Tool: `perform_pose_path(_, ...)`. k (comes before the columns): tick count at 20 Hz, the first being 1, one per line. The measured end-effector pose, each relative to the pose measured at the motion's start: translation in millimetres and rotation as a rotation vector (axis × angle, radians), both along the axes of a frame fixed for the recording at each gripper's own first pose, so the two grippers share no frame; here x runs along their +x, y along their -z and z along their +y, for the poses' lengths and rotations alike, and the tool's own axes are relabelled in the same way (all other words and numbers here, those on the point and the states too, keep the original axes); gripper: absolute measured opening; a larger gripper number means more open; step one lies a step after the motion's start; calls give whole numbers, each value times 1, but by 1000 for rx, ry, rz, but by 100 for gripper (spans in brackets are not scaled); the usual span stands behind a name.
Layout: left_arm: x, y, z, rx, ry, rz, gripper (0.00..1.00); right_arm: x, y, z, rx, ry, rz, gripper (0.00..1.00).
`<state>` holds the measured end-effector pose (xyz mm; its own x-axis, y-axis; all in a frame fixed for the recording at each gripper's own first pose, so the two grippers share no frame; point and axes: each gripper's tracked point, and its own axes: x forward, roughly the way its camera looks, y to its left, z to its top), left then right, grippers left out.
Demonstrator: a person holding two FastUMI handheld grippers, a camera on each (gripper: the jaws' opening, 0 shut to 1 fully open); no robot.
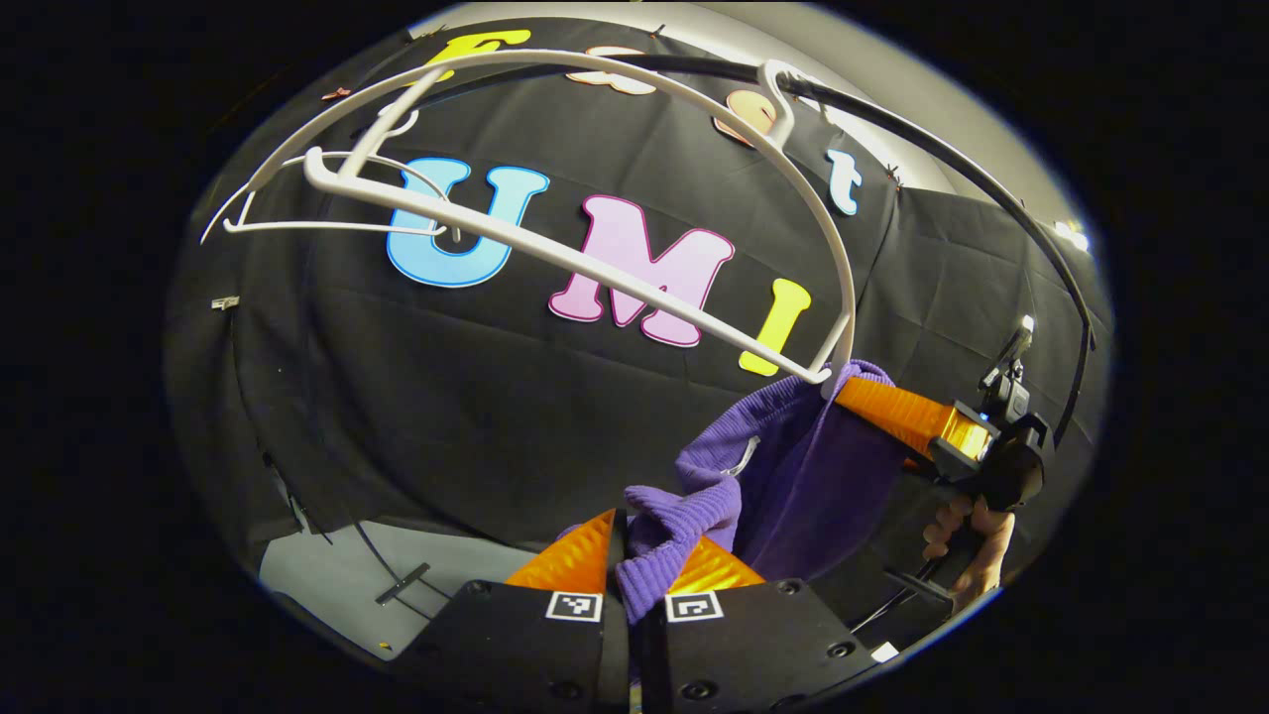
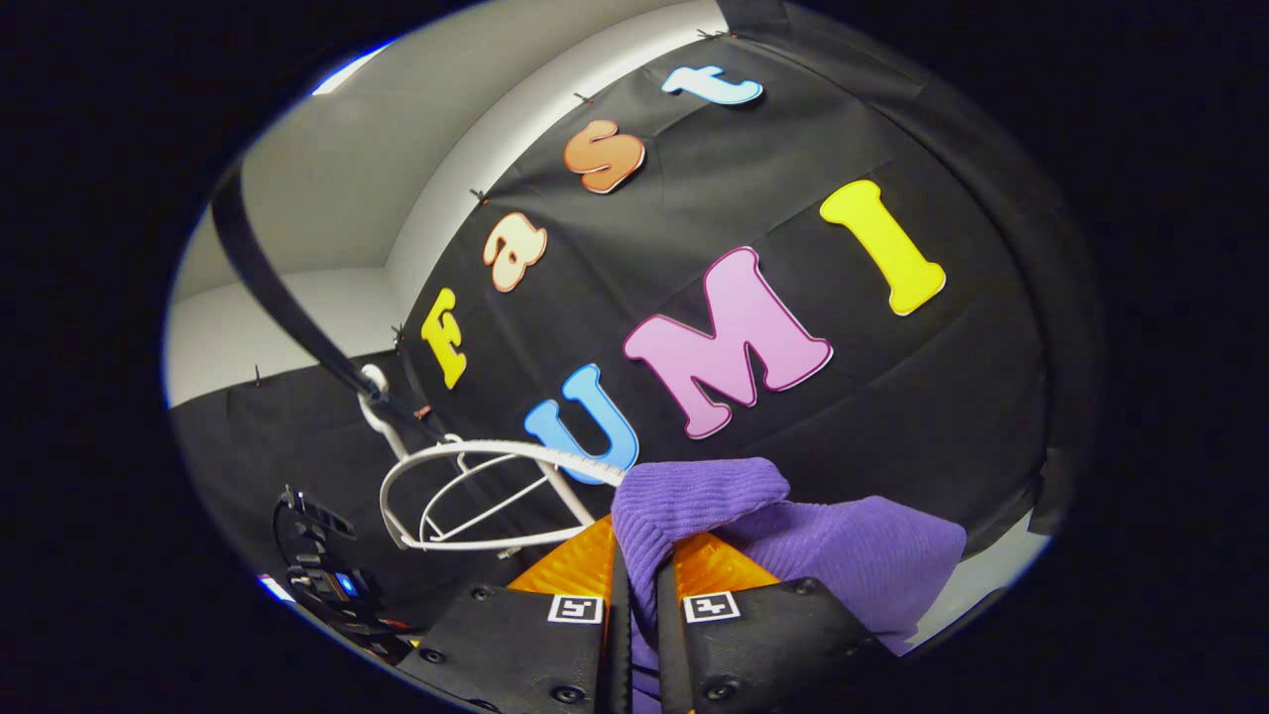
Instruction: Grasp the clothes on the hanger with both hands and then place them into the laundry hamper below.
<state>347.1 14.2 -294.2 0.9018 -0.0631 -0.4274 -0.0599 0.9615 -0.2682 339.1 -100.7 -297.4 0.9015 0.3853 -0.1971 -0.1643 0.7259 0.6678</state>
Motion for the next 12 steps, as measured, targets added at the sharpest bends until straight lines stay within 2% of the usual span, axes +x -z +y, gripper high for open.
perform_pose_path(6,-9,7,-4,-21,-10,24,9,-38,27,27,-18,-83,98,15)
perform_pose_path(12,-43,19,-7,-42,-22,63,9,-80,44,81,-12,-228,179,14)
